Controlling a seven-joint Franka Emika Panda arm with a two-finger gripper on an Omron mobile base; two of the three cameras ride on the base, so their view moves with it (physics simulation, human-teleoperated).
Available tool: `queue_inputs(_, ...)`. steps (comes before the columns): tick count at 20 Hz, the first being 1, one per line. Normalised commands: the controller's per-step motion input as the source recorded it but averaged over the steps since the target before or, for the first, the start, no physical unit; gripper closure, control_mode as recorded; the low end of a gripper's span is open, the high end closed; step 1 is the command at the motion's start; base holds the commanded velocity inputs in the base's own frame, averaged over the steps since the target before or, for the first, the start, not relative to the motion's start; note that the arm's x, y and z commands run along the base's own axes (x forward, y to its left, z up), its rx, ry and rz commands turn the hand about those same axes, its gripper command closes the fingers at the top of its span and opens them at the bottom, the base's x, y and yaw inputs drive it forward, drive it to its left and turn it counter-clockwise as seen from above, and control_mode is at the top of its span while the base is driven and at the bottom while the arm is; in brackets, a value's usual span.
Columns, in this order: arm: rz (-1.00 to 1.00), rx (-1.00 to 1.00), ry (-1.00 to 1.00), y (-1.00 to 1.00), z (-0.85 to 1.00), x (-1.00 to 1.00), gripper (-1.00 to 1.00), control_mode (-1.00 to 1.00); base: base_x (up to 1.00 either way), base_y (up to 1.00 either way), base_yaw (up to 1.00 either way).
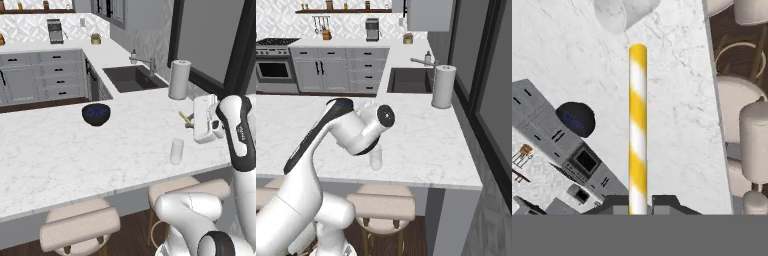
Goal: Take a straw from the drawer in front and place it inside the glass cup on the dining counter.
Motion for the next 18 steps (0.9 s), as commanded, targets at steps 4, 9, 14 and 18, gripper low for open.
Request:
queue_inputs(4, 0.04, 0.19, 0.27, -0.18, 0.26, 0.01, 1.00, -1.00, 0.00, 0.00, 0.00)
queue_inputs(9, 0.20, 0.29, 0.00, -0.44, -0.08, 0.12, 1.00, -1.00, 0.00, 0.00, 0.00)
queue_inputs(14, 0.23, 0.26, 0.01, -0.51, -0.46, 0.10, 1.00, -1.00, 0.00, 0.00, 0.00)
queue_inputs(18, 0.02, 0.13, 0.28, 0.09, 0.06, 0.34, 1.00, -1.00, 0.00, 0.00, 0.00)
